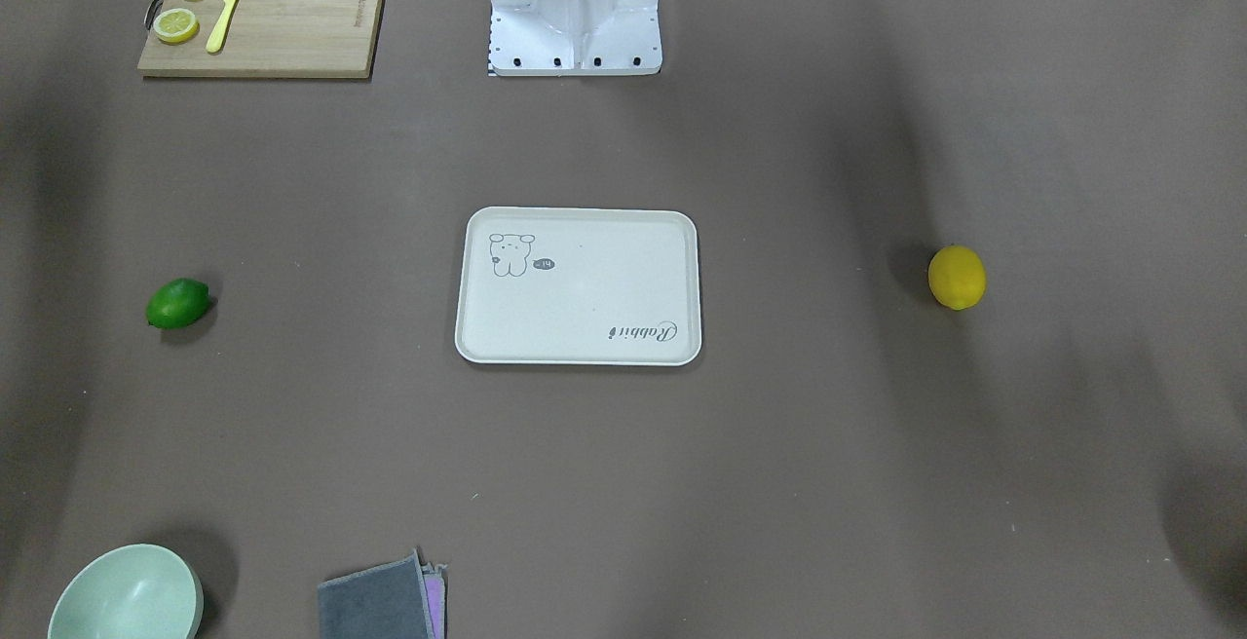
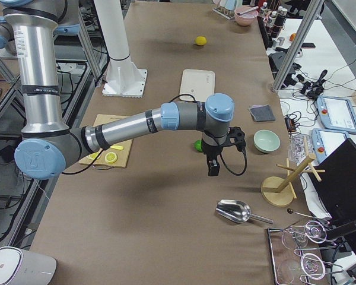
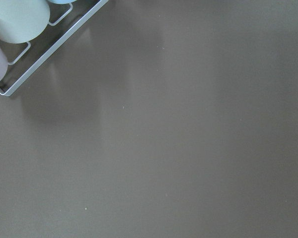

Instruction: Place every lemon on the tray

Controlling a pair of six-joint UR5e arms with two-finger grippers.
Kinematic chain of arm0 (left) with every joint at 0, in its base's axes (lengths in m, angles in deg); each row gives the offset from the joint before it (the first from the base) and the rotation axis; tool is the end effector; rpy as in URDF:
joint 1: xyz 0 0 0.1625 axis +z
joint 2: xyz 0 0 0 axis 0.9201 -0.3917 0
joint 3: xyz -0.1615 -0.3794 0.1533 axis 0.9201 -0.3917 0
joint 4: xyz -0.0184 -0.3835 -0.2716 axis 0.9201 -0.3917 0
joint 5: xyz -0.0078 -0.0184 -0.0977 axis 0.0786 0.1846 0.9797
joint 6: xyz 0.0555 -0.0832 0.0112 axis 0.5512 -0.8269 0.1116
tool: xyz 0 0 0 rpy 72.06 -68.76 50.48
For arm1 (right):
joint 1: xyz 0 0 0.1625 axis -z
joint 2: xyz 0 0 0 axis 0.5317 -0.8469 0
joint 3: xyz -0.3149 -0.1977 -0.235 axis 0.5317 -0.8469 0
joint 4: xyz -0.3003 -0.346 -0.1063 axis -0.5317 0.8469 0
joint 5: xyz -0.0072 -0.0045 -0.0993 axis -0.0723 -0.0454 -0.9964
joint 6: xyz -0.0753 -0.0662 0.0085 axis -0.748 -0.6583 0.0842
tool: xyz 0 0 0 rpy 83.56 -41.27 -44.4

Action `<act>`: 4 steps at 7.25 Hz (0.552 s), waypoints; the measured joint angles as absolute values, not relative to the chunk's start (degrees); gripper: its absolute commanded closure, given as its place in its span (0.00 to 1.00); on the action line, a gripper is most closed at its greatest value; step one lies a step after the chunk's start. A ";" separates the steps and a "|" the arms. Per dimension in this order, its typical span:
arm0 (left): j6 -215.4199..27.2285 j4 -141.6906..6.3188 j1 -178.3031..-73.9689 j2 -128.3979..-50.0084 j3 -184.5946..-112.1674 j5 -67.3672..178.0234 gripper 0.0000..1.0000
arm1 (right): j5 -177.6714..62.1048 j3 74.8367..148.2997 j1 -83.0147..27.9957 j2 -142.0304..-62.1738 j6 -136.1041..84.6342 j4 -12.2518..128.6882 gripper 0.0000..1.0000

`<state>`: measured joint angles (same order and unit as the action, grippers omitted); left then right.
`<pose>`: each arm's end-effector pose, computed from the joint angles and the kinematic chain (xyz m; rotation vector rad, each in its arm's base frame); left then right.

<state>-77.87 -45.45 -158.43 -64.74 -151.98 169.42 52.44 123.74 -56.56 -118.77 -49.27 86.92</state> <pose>-0.0748 -0.5160 0.6670 0.0826 0.7941 0.0261 0.0515 -0.5593 0.5253 0.0900 -0.7519 -0.1596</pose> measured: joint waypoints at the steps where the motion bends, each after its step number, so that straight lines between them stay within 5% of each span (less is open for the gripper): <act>1: -77.87 -45.40 -158.44 -64.86 -151.98 169.41 0.02 | 52.44 123.69 -56.55 -118.76 -49.25 86.93 0.00; 4: -71.32 -45.39 -158.49 -65.49 -152.05 169.22 0.02 | 52.51 123.57 -56.53 -118.41 -49.01 86.94 0.00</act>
